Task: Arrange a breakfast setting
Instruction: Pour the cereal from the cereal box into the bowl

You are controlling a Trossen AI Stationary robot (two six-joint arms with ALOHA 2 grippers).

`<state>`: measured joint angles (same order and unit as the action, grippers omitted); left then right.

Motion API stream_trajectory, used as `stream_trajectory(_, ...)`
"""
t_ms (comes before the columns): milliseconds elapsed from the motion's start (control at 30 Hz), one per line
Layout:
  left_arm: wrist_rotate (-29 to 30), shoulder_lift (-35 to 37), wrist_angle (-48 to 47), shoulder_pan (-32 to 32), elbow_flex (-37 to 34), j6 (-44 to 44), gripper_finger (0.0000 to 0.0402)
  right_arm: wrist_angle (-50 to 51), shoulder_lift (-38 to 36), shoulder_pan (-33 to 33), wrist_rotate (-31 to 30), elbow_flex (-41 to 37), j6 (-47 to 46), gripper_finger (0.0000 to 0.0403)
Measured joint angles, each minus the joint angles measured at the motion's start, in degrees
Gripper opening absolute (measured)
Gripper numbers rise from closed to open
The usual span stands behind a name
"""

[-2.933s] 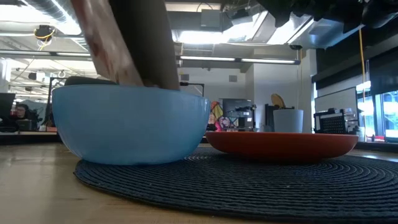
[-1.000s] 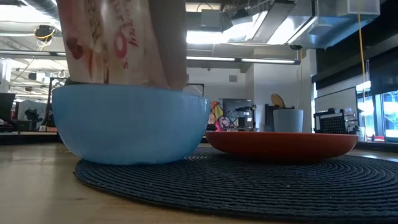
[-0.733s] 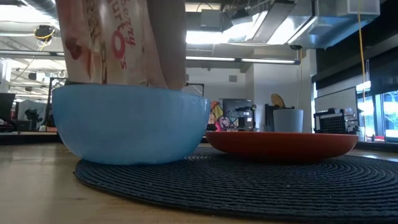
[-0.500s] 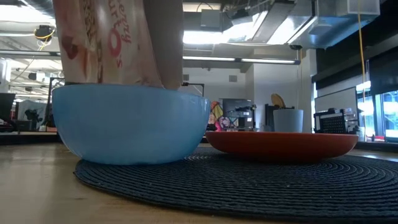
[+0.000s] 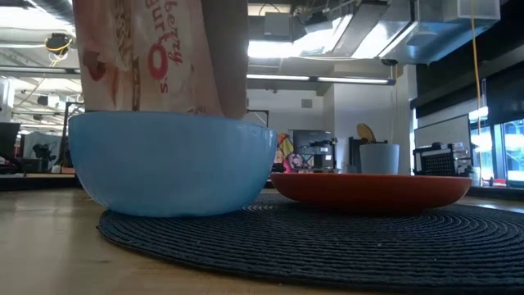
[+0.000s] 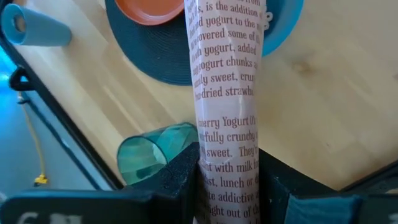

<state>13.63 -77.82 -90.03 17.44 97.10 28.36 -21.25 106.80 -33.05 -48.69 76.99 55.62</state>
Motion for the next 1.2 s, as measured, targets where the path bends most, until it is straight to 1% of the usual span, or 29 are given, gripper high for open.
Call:
stream_trajectory(33, -0.5, 0.0, 0.0, -0.2, 0.0, -0.4, 0.011, -0.8, 0.8, 0.5, 0.4, 0.0, 2.7, 0.028)
stream_trajectory(133, -1.4, 0.0, -0.1, -0.8, 0.0, -1.3, 0.011, -4.2, 2.9, 1.9, -1.2, 0.0, 10.9, 0.028)
stream_trajectory(333, -1.6, 0.0, 0.1, -1.1, 0.0, -4.0, 0.011, -16.8, 4.4, 2.5, -1.3, 0.0, 22.5, 0.0279)
stream_trajectory(433, -1.6, 0.0, 0.0, -1.1, 0.0, -4.3, 0.011, -19.2, 4.5, 2.4, -0.4, 0.0, 26.1, 0.0267)
stream_trajectory(533, -1.6, 0.0, 0.0, -1.1, 0.0, -4.4, 0.011, -19.2, 4.5, 2.7, 1.4, 0.0, 26.6, 0.0235)
stream_trajectory(667, -1.9, 0.0, 0.1, -1.1, 0.0, -5.7, 0.011, -17.9, 4.9, 3.7, 2.8, 0.0, 26.7, 0.0175)
stream_trajectory(800, -2.9, -0.1, -0.2, -1.0, 0.0, -5.8, 0.011, -17.8, 5.6, 4.7, 3.2, 0.0, 26.1, 0.0119)
stream_trajectory(1100, -4.5, -0.2, -0.2, -1.0, 0.0, -5.8, 0.011, -18.0, 5.7, 5.7, 3.3, 0.0, 22.4, 0.0013)
stream_trajectory(1200, -4.1, -0.2, -0.2, -1.0, 0.0, -5.7, 0.011, -18.8, 6.0, 5.7, 3.2, 0.0, 22.4, 0.0006)
